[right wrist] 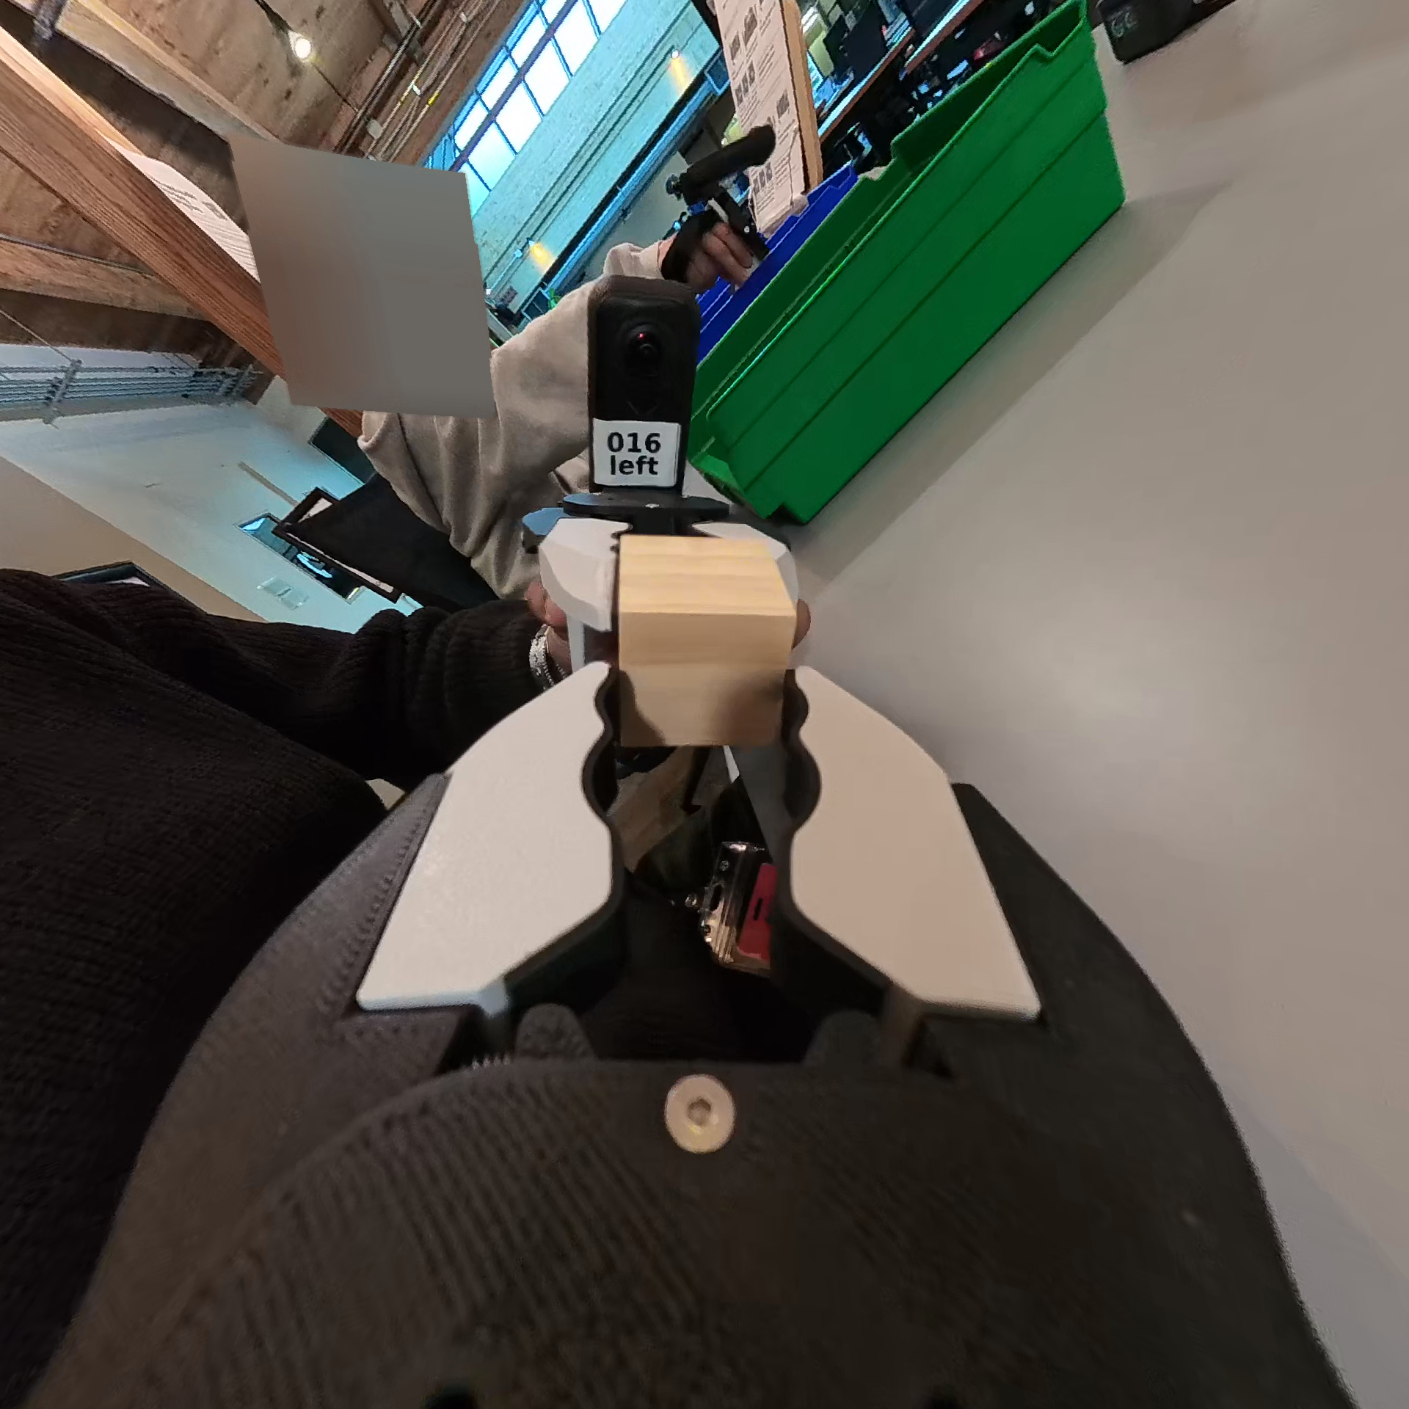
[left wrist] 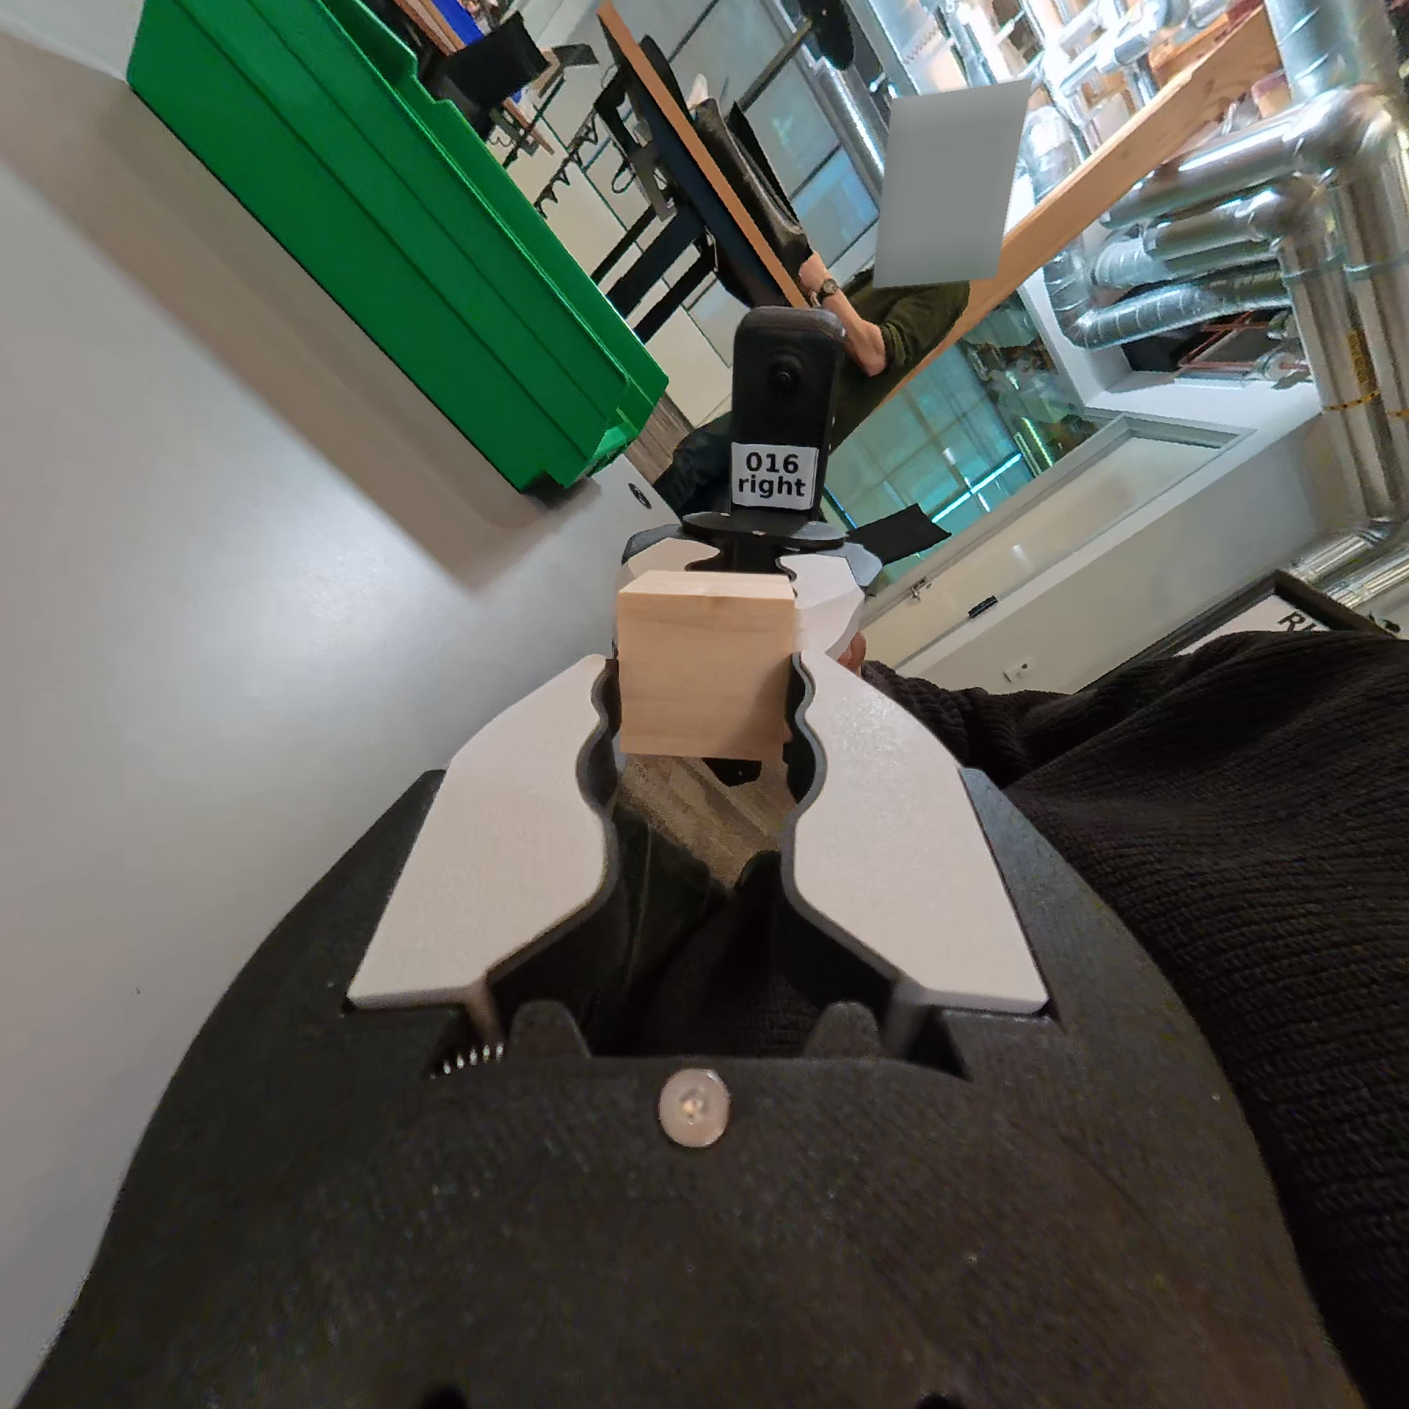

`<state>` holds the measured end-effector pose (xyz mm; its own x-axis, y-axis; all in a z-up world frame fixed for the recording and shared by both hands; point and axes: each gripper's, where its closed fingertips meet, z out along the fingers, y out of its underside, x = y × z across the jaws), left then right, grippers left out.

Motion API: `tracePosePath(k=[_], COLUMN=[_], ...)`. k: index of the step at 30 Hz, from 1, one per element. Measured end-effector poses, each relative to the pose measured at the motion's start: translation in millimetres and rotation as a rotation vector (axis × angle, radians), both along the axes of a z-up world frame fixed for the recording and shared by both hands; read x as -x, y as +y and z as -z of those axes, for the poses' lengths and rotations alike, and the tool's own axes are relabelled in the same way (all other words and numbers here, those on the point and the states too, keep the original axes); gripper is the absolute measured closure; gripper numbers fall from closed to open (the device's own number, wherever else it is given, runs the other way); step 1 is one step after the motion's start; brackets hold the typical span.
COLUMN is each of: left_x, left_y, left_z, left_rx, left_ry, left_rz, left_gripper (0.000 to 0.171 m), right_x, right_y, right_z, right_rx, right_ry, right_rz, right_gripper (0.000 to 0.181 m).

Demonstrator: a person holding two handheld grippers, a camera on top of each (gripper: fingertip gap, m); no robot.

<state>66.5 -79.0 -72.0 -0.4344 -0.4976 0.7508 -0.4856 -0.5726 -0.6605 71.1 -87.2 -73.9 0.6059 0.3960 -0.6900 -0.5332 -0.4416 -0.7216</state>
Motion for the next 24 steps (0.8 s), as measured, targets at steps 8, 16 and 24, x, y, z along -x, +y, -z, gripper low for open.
tracePosePath(k=[8,16,24], left_x=[-1,0,0], left_y=[2,-5,-8], left_z=[0,0,-1], left_rx=[0.017,-0.016,-0.024], left_ry=[0.006,-0.012,-0.019], left_rz=[-0.019,-0.004,0.001], left_gripper=[0.129,0.129,0.122], right_x=[-2,-3,-5], right_y=[1,0,-1], right_z=[-3,-1,-2], right_rx=[-0.008,0.001,0.002], right_ry=[0.036,0.010,0.008], right_rz=[0.012,0.012,0.013], right_gripper=[0.134,0.140,0.140])
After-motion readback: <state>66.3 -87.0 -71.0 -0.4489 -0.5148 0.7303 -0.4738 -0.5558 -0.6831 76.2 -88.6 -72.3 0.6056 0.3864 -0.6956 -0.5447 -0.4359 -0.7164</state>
